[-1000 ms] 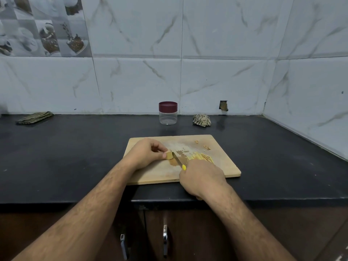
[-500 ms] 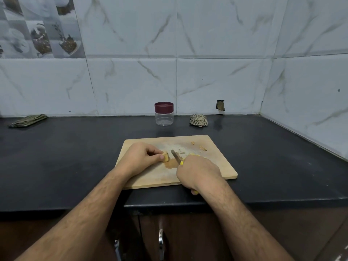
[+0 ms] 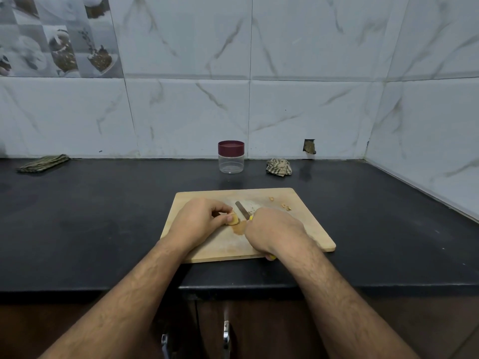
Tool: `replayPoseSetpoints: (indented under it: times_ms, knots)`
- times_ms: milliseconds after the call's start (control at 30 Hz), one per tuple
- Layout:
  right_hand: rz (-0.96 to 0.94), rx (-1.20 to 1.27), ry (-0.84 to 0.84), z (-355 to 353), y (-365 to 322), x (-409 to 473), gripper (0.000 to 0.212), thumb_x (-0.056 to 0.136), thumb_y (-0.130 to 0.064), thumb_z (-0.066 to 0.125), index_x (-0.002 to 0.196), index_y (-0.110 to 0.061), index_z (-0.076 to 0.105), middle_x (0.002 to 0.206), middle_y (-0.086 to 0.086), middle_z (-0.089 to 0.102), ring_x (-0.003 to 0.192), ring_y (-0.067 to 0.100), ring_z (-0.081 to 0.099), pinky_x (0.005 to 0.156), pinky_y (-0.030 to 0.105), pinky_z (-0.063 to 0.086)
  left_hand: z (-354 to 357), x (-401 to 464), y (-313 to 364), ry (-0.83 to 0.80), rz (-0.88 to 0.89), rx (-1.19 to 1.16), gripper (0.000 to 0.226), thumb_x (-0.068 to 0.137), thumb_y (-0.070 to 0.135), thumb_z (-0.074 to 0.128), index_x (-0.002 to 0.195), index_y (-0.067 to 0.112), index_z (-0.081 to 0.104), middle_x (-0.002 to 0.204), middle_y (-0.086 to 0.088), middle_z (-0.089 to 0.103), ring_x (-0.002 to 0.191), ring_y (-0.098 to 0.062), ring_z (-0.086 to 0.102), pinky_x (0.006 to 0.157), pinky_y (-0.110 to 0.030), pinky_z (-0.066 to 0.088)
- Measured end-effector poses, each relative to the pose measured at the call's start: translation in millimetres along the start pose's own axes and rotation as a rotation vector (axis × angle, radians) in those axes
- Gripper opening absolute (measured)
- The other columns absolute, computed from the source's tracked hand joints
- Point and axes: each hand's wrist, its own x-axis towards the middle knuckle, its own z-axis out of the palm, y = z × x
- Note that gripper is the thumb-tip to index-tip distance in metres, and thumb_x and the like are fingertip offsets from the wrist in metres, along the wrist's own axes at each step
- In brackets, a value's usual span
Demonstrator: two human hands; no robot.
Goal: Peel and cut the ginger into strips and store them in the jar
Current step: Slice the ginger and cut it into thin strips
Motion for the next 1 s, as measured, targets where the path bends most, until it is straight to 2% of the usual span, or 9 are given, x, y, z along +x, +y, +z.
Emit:
replayPoseSetpoints:
  times_ms: [133,200,333,500,667,1000]
  knots:
    - [-0.003,-0.021,-0.01,3,-5,4,0.024,0.097,-0.022,0.039,0.106,-0.015,0.06,0.101,0.008,0.066,0.092,0.027,0.06,0.074,0.032,0.043,3,1,1,0.006,0.038,0.08,0.013,0.088,0.038,0.07,0.099,0.036,0.077,0.099,0.019,0.074,0.091,-0.002,0.066,0.082,-0.032,0.052]
    - [-0.004,-0.026,0.001,6,-6,5,0.021,0.098,-0.027,0.039,0.101,-0.017,0.058,0.106,0.007,0.067,0.097,0.027,0.062,0.073,0.033,0.042,4,-1,2,0.019,0.059,0.129,0.012,0.088,0.04,0.069,0.098,0.04,0.077,0.095,0.018,0.074,0.085,-0.003,0.066,0.077,-0.033,0.052]
    - [0.007,-0.05,0.025,5,-13,4,0.032,0.1,-0.03,0.039,0.119,-0.015,0.06,0.118,0.005,0.063,0.106,0.026,0.059,0.076,0.033,0.041,4,-1,3,0.04,0.069,0.192,0.014,0.089,0.038,0.068,0.1,0.036,0.077,0.094,0.015,0.075,0.084,-0.006,0.066,0.074,-0.033,0.051]
    - [0.025,-0.07,-0.007,2,-20,3,0.034,0.1,-0.026,0.038,0.126,-0.015,0.057,0.126,0.005,0.061,0.113,0.026,0.056,0.082,0.034,0.041,5,-1,1,0.053,0.061,0.209,0.018,0.088,0.039,0.068,0.103,0.034,0.077,0.094,0.013,0.075,0.087,-0.007,0.067,0.075,-0.031,0.052]
    - [0.034,-0.056,0.034,0,-19,6,0.032,0.1,-0.032,0.043,0.12,-0.014,0.061,0.12,0.006,0.062,0.107,0.026,0.057,0.077,0.033,0.042,4,-2,4,0.073,0.075,0.232,0.018,0.089,0.038,0.068,0.104,0.032,0.077,0.096,0.012,0.075,0.089,-0.008,0.067,0.077,-0.03,0.051]
    - [0.032,-0.049,0.028,7,-15,6,0.03,0.1,-0.031,0.04,0.116,-0.015,0.059,0.114,0.005,0.063,0.091,0.024,0.051,0.074,0.033,0.04,6,-1,0,0.061,0.069,0.231,0.017,0.089,0.041,0.067,0.101,0.034,0.077,0.091,0.013,0.075,0.085,-0.009,0.066,0.076,-0.034,0.052]
